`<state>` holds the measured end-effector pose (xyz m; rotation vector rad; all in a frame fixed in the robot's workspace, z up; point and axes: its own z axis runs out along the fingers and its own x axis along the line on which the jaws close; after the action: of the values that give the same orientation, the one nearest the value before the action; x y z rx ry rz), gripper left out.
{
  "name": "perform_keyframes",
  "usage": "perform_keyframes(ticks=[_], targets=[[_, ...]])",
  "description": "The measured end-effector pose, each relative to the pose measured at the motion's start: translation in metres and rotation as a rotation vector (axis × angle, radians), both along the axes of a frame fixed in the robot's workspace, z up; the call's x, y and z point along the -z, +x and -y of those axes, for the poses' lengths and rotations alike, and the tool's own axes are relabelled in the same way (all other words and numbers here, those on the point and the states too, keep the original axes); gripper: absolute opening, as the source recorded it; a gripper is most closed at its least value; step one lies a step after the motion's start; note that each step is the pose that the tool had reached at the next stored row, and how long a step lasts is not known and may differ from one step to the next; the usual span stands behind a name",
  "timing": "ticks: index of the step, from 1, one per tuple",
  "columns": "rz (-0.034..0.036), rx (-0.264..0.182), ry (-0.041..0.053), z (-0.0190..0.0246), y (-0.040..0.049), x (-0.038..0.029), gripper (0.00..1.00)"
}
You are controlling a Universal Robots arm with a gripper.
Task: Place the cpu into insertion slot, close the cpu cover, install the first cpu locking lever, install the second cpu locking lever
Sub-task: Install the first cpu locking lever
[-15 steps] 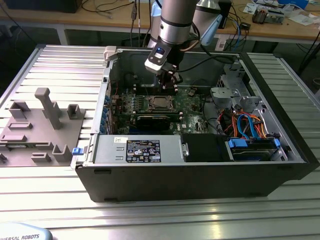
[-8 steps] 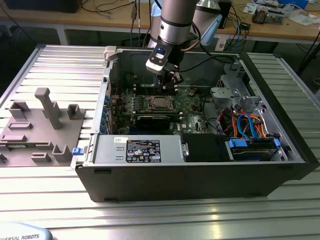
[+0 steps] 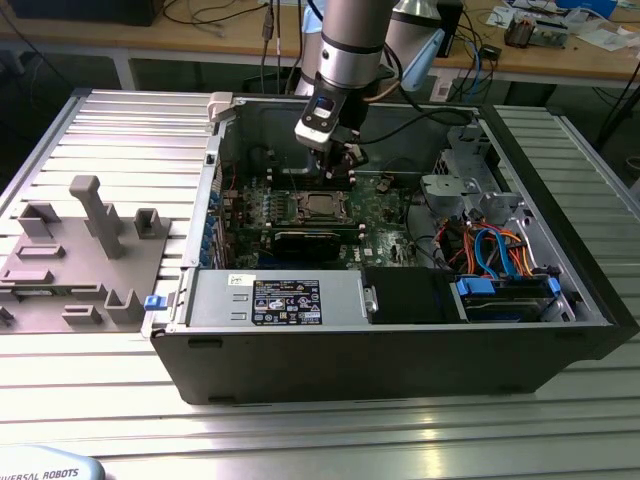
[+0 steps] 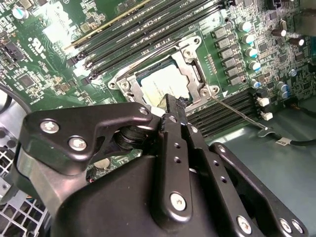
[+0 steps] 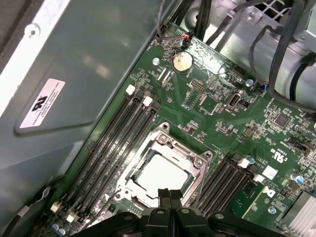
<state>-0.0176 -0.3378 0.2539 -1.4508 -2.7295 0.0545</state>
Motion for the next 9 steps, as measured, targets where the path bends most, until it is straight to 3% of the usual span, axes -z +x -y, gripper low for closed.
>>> perform_keyframes(ticks=[9], targets=[[-0.0001, -0.044, 0.0, 0.0, 0.0, 0.0, 0.11]])
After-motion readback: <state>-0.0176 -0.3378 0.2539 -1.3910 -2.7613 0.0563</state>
